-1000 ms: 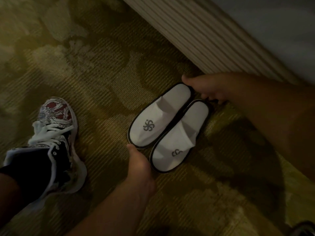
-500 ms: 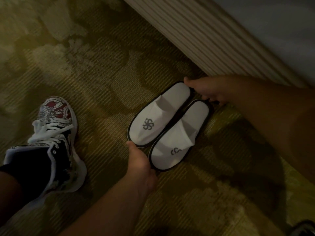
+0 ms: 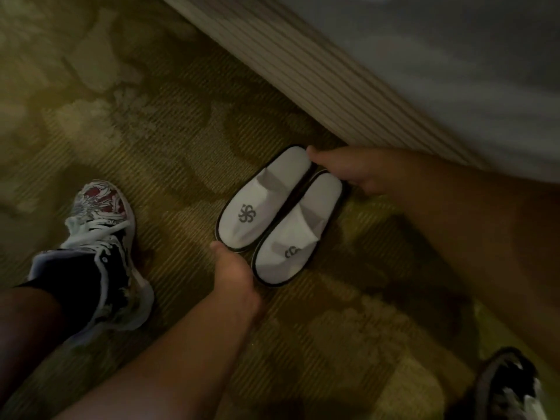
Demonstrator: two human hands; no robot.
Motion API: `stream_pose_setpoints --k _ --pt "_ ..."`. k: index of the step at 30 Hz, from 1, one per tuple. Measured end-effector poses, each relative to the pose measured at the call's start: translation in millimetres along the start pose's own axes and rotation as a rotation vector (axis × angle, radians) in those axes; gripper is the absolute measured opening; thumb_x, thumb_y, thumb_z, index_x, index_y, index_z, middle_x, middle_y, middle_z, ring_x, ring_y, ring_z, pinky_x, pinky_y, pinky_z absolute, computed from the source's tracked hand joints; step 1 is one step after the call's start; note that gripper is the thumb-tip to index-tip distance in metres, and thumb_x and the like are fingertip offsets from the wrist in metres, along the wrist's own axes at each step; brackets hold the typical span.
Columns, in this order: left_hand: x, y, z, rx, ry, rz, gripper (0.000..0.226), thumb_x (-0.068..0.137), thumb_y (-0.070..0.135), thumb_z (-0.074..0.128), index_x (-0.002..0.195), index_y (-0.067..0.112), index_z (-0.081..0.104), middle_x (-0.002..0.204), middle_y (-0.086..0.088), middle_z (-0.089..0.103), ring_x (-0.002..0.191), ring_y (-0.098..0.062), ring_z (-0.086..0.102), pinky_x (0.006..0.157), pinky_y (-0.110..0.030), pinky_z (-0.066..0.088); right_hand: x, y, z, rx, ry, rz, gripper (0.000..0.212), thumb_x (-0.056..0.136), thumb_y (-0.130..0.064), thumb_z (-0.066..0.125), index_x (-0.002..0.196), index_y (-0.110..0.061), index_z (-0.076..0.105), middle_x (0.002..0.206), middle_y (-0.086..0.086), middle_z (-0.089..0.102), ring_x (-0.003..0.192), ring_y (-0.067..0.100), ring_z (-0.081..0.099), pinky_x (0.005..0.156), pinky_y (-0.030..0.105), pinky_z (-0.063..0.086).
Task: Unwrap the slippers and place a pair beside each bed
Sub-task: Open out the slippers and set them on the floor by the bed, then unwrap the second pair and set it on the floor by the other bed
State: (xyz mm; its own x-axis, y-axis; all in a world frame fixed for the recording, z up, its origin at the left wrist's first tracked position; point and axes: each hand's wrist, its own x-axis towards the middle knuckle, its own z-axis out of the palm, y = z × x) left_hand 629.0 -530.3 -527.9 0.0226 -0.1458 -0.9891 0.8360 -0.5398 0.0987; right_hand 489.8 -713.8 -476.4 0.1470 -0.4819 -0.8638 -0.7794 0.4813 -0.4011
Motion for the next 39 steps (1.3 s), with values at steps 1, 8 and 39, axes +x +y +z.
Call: stream_pose_setpoints --k 1,8,39 --pt "-11.2 -0.4 2.1 0.024 -0.024 0.024 0.085 0.091 0.076 0.014 0.149 0.021 0.043 0.151 -0.016 0.044 0.131 -0.039 0.046 0.103 -0.055 0.039 -11.9 2.0 1.4 0.021 0.005 -0.013 0.076 0.09 -0.068 0.04 0.146 -0.017 0.038 0.144 0.009 0.047 0.124 0.025 0.048 0.109 0.04 0.037" --pt "-110.5 -20.5 18.4 0.201 -0.064 0.231 0.072 0.095 0.07 0.025 0.144 0.022 0.048 0.123 -0.007 0.061 0.101 -0.032 0.062 0.089 -0.043 0.05 -123.4 19.8 14.1 0.072 0.13 -0.126 0.078 0.091 -0.064 0.045 0.15 -0.015 0.031 0.154 0.006 0.033 0.135 0.025 0.038 0.11 0.033 0.029" --pt "-529.1 -175.1 -6.2 0.748 -0.671 0.921 0.05 0.1 0.049 0.04 0.132 0.015 0.058 0.135 -0.003 0.058 0.119 -0.018 0.053 0.108 -0.035 0.036 -645.8 140.7 52.2 0.324 1.059 -0.536 0.067 0.08 -0.049 0.068 0.14 -0.028 0.048 0.143 -0.003 0.049 0.131 0.015 0.044 0.1 0.024 0.033"
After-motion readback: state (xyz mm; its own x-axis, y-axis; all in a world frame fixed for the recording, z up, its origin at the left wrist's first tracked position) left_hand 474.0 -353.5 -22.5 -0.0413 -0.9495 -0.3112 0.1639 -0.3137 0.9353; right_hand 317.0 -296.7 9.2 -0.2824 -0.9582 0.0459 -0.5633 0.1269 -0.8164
